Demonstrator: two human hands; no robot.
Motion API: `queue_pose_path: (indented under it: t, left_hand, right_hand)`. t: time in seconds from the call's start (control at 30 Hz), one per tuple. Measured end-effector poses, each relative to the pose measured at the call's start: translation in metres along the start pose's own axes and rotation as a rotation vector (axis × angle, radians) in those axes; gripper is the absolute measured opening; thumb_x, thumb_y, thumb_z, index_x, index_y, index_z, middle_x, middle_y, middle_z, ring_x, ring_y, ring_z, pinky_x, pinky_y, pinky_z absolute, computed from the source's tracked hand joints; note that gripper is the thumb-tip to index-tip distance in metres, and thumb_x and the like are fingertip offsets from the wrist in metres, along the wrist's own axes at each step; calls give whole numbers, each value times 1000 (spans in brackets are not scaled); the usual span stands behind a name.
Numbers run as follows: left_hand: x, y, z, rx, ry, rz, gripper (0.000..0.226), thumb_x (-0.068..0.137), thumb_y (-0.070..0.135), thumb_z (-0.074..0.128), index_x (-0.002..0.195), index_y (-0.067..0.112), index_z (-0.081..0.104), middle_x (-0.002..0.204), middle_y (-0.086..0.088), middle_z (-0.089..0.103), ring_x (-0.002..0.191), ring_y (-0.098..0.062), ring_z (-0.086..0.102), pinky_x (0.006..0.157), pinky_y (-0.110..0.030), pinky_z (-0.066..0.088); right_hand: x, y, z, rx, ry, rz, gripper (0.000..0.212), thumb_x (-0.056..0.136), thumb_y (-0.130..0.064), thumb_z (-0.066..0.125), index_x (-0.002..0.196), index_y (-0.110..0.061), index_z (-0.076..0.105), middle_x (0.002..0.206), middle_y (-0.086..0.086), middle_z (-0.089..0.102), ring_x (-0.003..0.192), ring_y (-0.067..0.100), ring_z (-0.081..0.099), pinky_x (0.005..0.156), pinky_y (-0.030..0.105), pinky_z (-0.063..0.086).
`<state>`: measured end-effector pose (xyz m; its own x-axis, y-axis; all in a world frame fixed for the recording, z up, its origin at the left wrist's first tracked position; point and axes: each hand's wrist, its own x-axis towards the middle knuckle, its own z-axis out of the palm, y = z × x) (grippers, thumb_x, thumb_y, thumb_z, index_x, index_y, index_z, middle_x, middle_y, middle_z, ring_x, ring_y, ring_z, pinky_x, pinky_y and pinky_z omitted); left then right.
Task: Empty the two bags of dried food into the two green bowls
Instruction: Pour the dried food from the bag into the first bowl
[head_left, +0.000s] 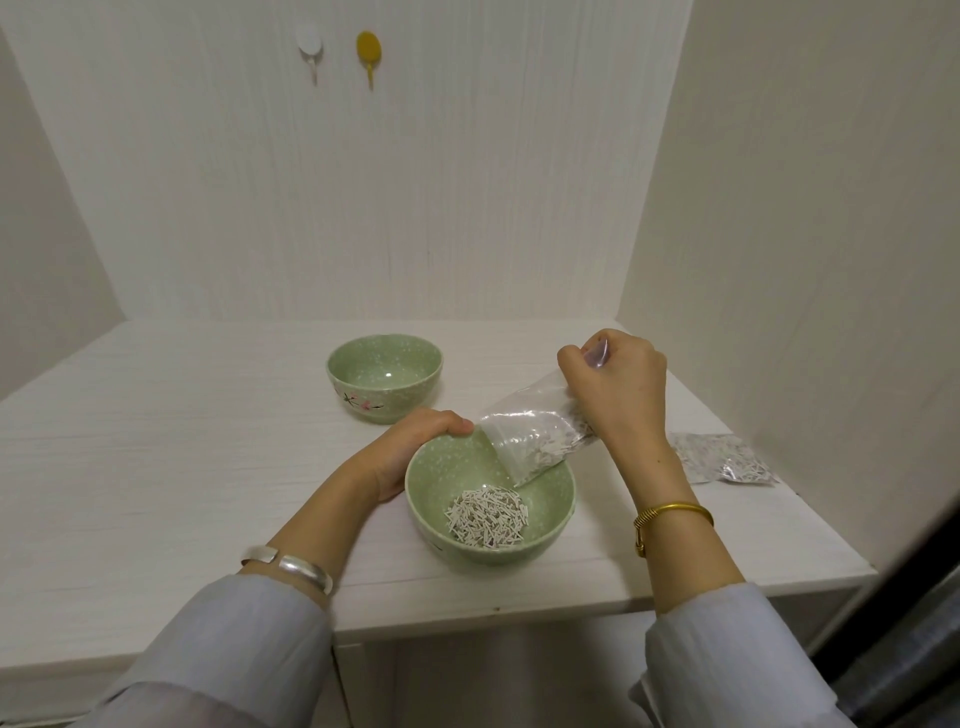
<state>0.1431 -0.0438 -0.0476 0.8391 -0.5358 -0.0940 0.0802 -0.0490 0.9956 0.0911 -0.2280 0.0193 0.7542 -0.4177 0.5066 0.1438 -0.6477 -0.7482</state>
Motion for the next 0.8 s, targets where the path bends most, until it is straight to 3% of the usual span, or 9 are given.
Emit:
queue_pose_path:
  t: [0.2,0.8]
  left_hand:
    - [0,0,0,-14,6,-8,23,67,26,55,52,17,70,54,3,66,51,-11,63,56,-24,51]
    - [0,0,0,-8,32,3,18,66,25,56,57,16,68,55,2,65,51,-13,62,58,-25,49]
  right_hand:
    - [0,1,2,38,-10,25,20,70,-27,52,52,-21,46,59,6,60,66,25,57,60,30,43]
    - [0,-2,0,-29,20,-43,23,76,-17,56,54,-15,48,56,-3,52,65,22,51,54,25,37]
